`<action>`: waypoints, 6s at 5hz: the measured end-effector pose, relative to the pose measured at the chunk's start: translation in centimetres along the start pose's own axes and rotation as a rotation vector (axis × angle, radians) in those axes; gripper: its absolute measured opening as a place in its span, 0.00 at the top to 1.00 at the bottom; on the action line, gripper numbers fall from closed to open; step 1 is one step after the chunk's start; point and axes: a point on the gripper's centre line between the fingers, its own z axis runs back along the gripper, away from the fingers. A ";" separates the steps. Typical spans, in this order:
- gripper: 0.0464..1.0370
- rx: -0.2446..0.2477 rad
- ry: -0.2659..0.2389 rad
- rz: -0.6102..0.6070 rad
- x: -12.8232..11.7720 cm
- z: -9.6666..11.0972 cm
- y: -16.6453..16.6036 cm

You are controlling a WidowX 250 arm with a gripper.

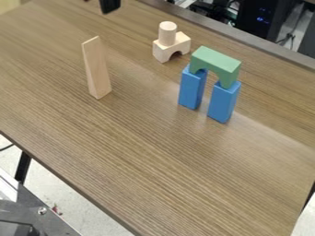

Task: Put the rectangluarblock on the top od cylinder

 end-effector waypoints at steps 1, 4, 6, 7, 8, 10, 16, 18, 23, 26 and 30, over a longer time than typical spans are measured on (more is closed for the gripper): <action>0.04 -0.001 0.064 -0.021 -1.5 -1.0 -0.6; 0.04 0.014 0.096 -0.015 -3.3 -2.0 -1.8; 0.35 0.035 0.081 0.056 -3.2 -5.3 -2.1; 0.66 0.046 0.048 0.073 -2.9 -5.5 -1.8; 0.88 0.002 0.034 0.095 -2.7 -5.1 -2.0; 0.93 -0.036 -0.088 0.085 1.0 3.5 -1.9; 0.93 0.014 -0.028 -0.013 12.1 1.4 -2.4; 0.93 0.013 -0.028 0.012 12.8 1.0 -1.3; 0.89 0.017 -0.027 0.010 11.5 -1.2 -1.5; 0.09 0.011 -0.054 0.040 10.8 -1.3 -1.3; 0.04 -0.025 -0.209 0.090 9.7 5.6 -0.5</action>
